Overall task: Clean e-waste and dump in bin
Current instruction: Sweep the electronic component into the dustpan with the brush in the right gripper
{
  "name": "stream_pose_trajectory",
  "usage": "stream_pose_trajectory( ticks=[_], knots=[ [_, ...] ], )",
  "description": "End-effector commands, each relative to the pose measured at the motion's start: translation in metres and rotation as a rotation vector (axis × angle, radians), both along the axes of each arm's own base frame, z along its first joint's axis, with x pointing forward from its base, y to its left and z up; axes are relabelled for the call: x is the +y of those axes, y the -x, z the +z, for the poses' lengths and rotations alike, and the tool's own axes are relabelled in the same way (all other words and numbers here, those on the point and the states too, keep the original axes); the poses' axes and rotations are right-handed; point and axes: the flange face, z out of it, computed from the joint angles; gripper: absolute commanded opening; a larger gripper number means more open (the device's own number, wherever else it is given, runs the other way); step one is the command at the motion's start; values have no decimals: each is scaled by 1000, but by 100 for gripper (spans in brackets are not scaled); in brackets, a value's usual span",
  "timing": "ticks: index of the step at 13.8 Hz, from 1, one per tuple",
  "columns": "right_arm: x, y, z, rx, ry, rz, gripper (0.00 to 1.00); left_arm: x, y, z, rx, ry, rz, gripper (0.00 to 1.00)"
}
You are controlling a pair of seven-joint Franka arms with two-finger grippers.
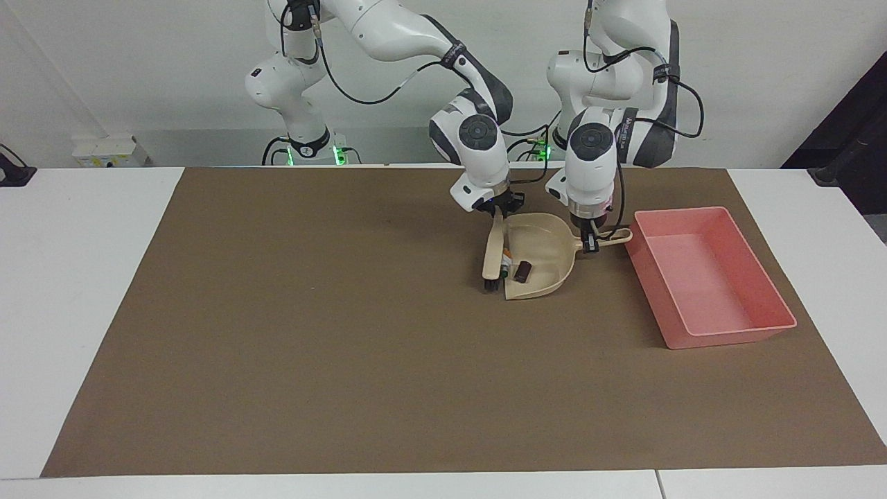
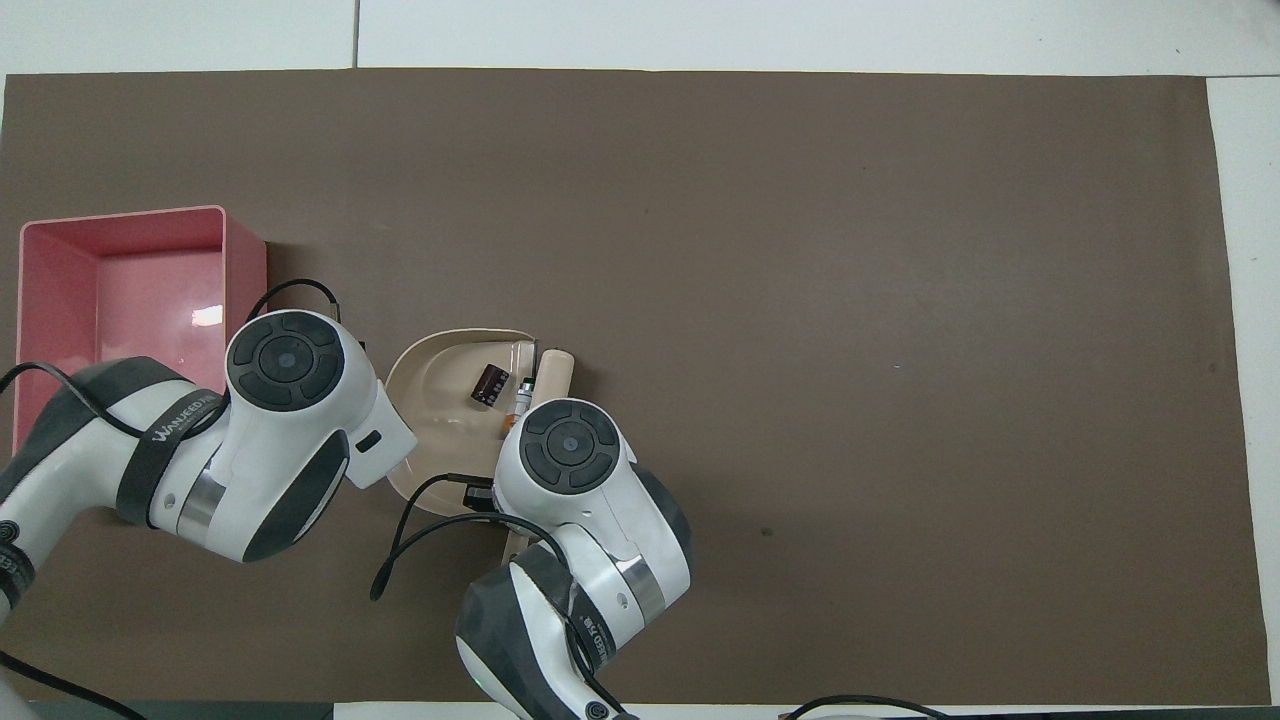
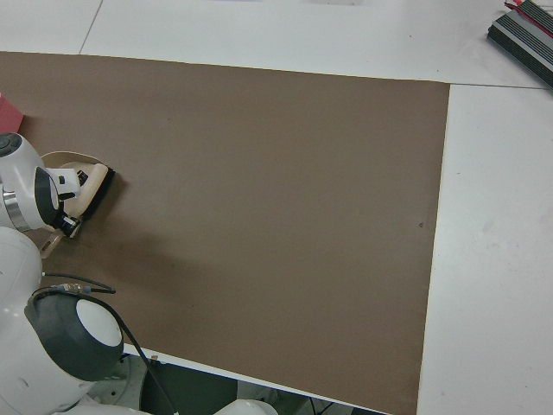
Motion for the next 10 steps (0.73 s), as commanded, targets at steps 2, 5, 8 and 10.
stream_pose_trajectory(
  ticks=[2, 5, 8, 10],
  knots=[
    [14, -1, -4, 5, -36, -53, 0, -3, 11, -3, 6, -13, -16, 0],
    [18, -2, -1, 2, -50, -63, 0, -2, 12, -5, 11, -8, -16, 0],
    [33, -4, 11, -2, -75, -89, 0, -3, 11, -8, -13, 17, -24, 0],
    [36, 0, 12, 12, -65, -86, 0, -3, 13, -10, -4, 48, 1, 0]
  ],
)
